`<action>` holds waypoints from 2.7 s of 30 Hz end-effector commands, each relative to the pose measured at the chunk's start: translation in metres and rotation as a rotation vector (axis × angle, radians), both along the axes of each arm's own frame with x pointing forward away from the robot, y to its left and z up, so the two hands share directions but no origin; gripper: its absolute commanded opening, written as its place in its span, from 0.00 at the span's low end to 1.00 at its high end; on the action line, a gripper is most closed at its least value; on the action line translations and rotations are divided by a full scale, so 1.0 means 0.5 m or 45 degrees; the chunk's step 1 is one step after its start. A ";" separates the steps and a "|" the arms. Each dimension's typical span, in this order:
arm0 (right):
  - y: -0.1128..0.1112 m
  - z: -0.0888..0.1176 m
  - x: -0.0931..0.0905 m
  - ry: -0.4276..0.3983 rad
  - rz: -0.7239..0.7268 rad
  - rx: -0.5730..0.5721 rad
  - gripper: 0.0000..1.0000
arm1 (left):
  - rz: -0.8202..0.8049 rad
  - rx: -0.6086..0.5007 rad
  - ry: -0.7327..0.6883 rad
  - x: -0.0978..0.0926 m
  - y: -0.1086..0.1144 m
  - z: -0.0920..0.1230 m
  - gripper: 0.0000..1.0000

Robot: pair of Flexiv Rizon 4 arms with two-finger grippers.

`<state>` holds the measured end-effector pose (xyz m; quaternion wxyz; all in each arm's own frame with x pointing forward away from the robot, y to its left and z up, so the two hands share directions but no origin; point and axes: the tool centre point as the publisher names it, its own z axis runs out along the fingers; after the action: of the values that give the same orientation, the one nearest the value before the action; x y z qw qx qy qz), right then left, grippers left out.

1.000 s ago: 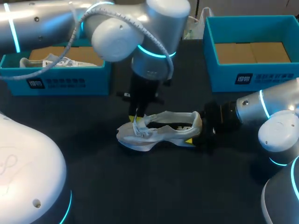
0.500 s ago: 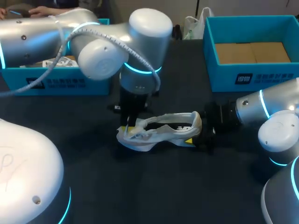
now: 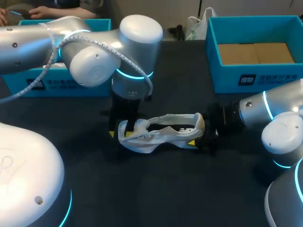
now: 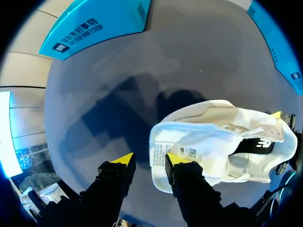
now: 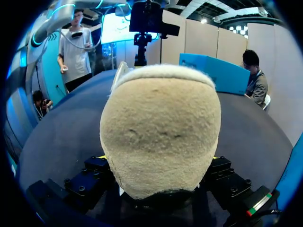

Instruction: Take the shoe out of the shoebox, open the shoe tongue, remove and reinsert the insole, then place the shoe into the shoebox

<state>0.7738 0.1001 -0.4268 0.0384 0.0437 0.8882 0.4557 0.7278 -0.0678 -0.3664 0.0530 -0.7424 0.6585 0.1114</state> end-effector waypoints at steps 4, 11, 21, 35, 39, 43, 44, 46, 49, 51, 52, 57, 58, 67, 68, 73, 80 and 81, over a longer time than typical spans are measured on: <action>0.003 -0.008 0.001 0.001 0.000 -0.007 0.00 | -0.010 -0.058 -0.015 0.004 0.007 0.036 0.49; 0.003 -0.008 0.001 0.001 0.000 -0.007 0.00 | -0.027 -0.116 -0.047 0.009 -0.018 0.070 0.67; 0.003 -0.008 0.001 0.001 0.000 -0.007 0.00 | -0.110 -0.178 -0.137 0.027 -0.062 0.125 1.00; 0.003 -0.008 0.001 0.001 0.000 -0.007 0.00 | -0.663 -0.268 -0.106 0.083 -0.114 0.219 1.00; 0.003 -0.008 0.001 0.001 0.000 -0.007 0.00 | -0.957 -0.281 -0.077 0.097 -0.132 0.238 1.00; 0.003 -0.008 0.001 0.001 0.000 -0.007 0.00 | -1.327 -0.319 -0.039 0.112 -0.145 0.267 1.00; 0.003 -0.008 0.001 0.001 0.000 -0.007 0.00 | -1.427 -0.328 -0.018 0.115 -0.147 0.274 1.00; 0.003 -0.008 0.001 0.001 0.000 -0.007 0.00 | -1.603 -0.335 0.005 0.120 -0.153 0.286 1.00; 0.003 -0.008 0.001 0.001 0.000 -0.007 0.00 | -1.851 -0.399 -0.012 0.119 -0.161 0.308 1.00; 0.003 -0.008 0.001 0.001 0.000 -0.007 0.00 | -2.010 -0.443 -0.043 0.112 -0.180 0.329 1.00; 0.003 -0.008 0.001 0.001 0.000 -0.007 0.00 | -2.073 -0.448 -0.069 0.107 -0.186 0.335 1.00; 0.003 -0.008 0.001 0.001 0.000 -0.007 0.00 | -2.353 -0.463 -0.103 0.085 -0.208 0.351 0.31; 0.003 -0.008 0.001 0.001 0.000 -0.007 0.00 | -2.384 -0.486 -0.096 0.082 -0.213 0.352 0.08; 0.003 -0.008 0.001 0.001 0.000 -0.007 0.00 | -2.667 -0.686 -0.021 0.065 -0.265 0.331 0.00; 0.003 -0.008 0.001 0.001 0.000 -0.007 0.00 | -2.690 -0.707 0.001 0.064 -0.269 0.324 0.00; 0.003 -0.008 0.001 0.001 0.000 -0.007 0.00 | -2.748 -0.820 0.082 0.056 -0.290 0.280 0.00; 0.003 -0.008 0.001 0.001 0.000 -0.007 0.00 | -2.763 -0.803 0.200 0.044 -0.301 0.219 0.00; 0.003 -0.008 0.001 0.001 0.000 -0.007 0.00 | -2.761 -0.814 0.226 0.045 -0.302 0.212 0.00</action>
<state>0.7738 0.1000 -0.4269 0.0384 0.0438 0.8883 0.4556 0.7430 -0.2171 -0.2438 -0.0390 0.0870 0.9899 -0.1046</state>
